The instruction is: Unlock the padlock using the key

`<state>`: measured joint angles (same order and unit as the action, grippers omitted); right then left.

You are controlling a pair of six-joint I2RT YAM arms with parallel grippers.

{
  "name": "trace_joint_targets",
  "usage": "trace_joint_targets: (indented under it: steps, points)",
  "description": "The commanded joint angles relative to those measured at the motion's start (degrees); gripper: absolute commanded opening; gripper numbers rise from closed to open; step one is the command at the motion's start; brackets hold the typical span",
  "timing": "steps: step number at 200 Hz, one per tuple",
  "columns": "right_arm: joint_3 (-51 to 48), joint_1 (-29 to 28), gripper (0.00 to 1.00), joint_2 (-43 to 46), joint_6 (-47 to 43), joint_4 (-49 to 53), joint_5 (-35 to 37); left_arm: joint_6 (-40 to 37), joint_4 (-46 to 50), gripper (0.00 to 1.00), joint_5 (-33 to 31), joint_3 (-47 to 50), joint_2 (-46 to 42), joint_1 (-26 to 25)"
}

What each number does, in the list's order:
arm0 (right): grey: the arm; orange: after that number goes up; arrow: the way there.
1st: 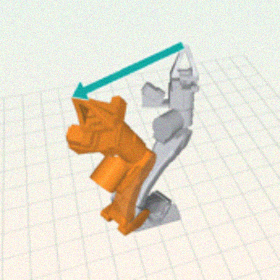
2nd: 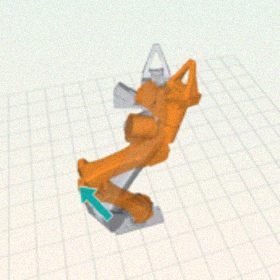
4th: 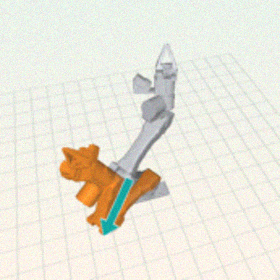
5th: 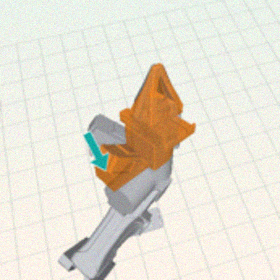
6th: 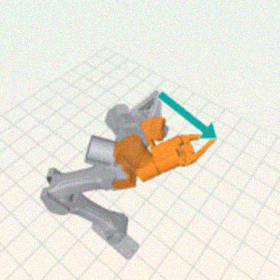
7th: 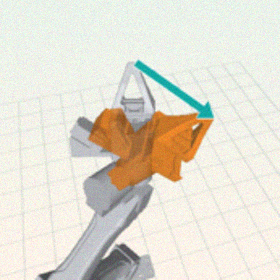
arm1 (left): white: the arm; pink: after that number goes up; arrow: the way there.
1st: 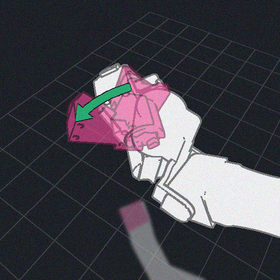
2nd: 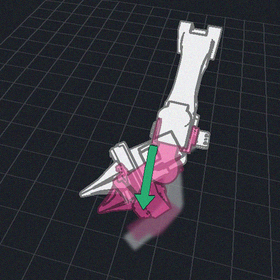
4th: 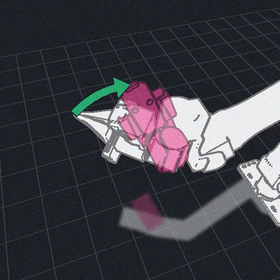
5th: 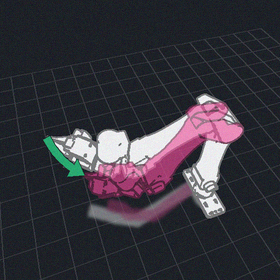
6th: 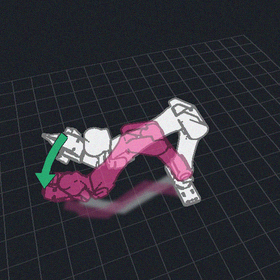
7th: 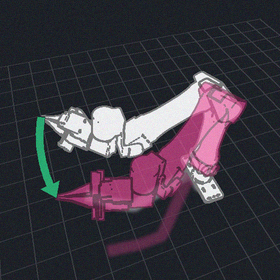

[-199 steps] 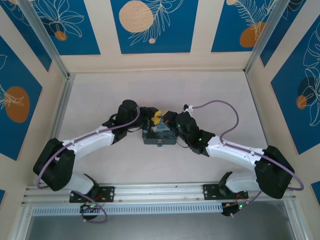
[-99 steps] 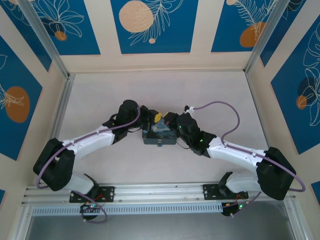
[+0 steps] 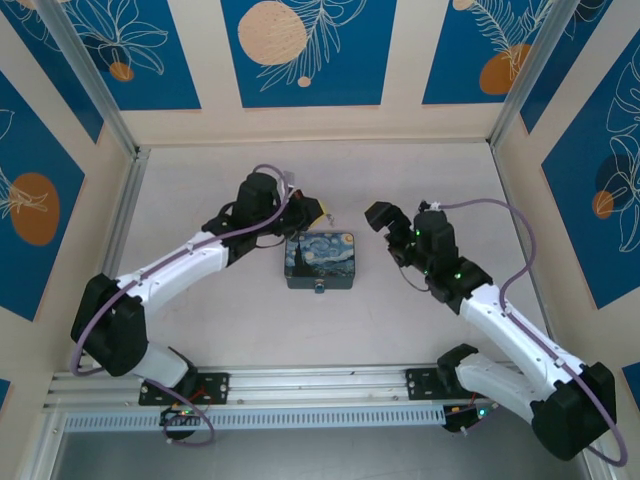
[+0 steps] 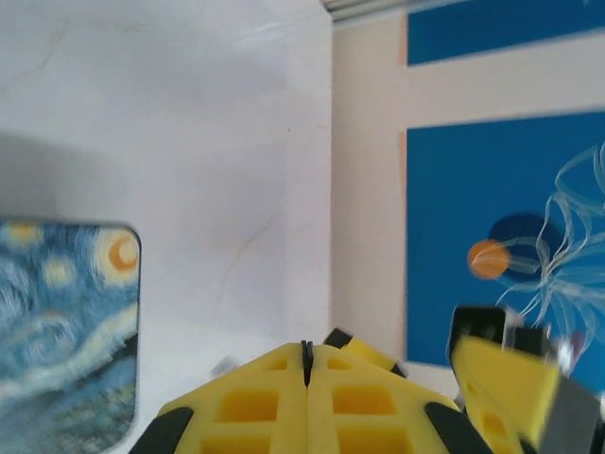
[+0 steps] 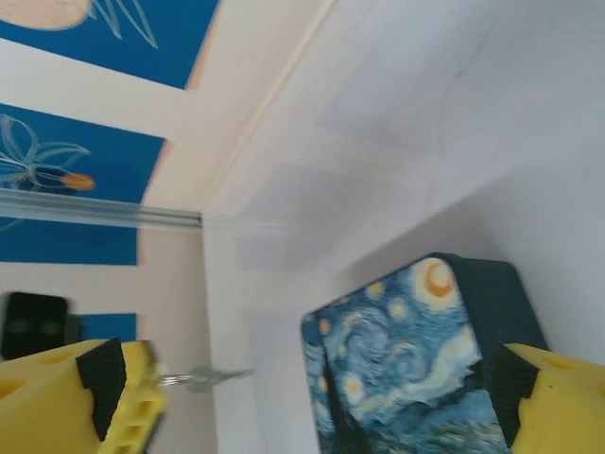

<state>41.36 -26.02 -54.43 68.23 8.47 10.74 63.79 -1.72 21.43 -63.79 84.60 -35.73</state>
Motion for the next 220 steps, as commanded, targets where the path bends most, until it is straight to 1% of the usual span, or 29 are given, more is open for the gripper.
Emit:
trace_joint_targets:
  steps: [1, 20, 31, 51, 58, 77, 95, 99, 119, 136, 157, 183, 220]
  points:
    - [2.6, 3.2, 1.0, -1.1, -6.7, 8.2, -12.8, -18.7, 4.9, 0.0, 1.9, -2.5, -0.2, 0.6]
    - [-1.2, 4.6, 1.0, 0.5, -6.3, -0.1, -14.8, -23.6, 3.4, 0.0, 2.4, -2.7, -0.8, 0.8]
    - [-2.1, 5.6, 0.99, 0.6, -5.2, -2.8, -15.8, -25.8, 2.4, 0.0, 3.1, -2.5, -1.1, 0.8]
    - [-1.9, 8.2, 1.0, -2.9, -5.1, -9.1, -24.5, -29.2, 1.4, 0.0, 3.6, -2.2, -2.3, 0.8]
    - [-2.6, 8.3, 1.0, -4.4, -4.3, -13.9, -27.2, -30.2, 1.0, 0.0, 3.4, -1.9, -2.9, 0.9]
    - [-3.4, 7.9, 0.93, -9.3, -1.4, -26.0, -31.6, -33.0, 1.6, 0.0, 1.4, -1.7, -4.8, 0.8]
    - [-2.1, 7.1, 0.86, -14.3, 0.4, -33.2, -34.5, -34.8, 1.8, 0.0, -0.5, -1.4, -6.4, 0.9]
    - [-1.6, 6.8, 0.83, -15.4, 0.7, -35.0, -35.2, -34.9, 1.7, 0.0, -0.8, -1.3, -6.6, 0.9]
    - [0.7, 4.6, 0.73, -20.0, 2.3, -41.5, -36.4, -33.1, 0.1, 0.0, -1.1, -1.1, -6.7, 0.9]
    - [2.4, 2.9, 0.65, -22.5, 2.6, -44.2, -35.8, -29.8, -2.7, 0.0, -1.0, -0.2, -6.4, 0.9]
    - [2.7, 2.1, 0.58, -24.3, 3.6, -47.2, -34.1, -26.0, -6.5, 0.0, -1.2, 1.5, -6.3, 0.8]
    - [0.5, 2.2, 0.5, -24.9, 5.6, -52.7, -32.2, -22.5, -9.7, 0.0, -1.9, 3.6, -6.1, 0.9]
    - [-0.2, 2.1, 0.4, -25.9, 6.5, -56.9, -33.2, -17.0, -15.0, 0.0, -1.9, 6.1, -5.3, 0.9]
